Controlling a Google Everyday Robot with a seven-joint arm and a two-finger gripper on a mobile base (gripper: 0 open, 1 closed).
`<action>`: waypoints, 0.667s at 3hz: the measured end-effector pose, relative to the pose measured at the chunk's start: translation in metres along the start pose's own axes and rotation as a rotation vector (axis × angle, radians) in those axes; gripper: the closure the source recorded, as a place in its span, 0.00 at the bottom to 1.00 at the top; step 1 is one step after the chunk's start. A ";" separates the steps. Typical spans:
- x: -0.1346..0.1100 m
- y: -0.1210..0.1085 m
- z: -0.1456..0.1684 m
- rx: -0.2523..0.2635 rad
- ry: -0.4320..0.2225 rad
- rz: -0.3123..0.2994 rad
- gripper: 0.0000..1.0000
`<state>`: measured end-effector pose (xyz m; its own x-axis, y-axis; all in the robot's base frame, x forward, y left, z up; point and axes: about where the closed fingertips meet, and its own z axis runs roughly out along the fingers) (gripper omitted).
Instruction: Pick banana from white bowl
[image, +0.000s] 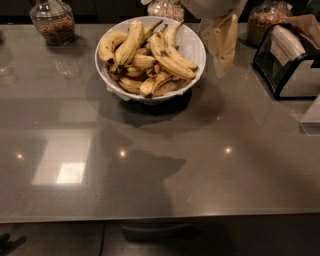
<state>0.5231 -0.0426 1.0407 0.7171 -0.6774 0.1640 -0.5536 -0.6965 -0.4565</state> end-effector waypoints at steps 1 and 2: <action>0.000 0.000 0.000 0.000 0.000 0.000 0.00; 0.000 -0.007 -0.001 0.024 0.011 -0.033 0.00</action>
Offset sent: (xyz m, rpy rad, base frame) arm 0.0100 0.0095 0.0009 -0.0127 -0.0511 0.0606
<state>0.5264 -0.0376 1.0443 0.7299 -0.6570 0.1887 -0.5196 -0.7126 -0.4714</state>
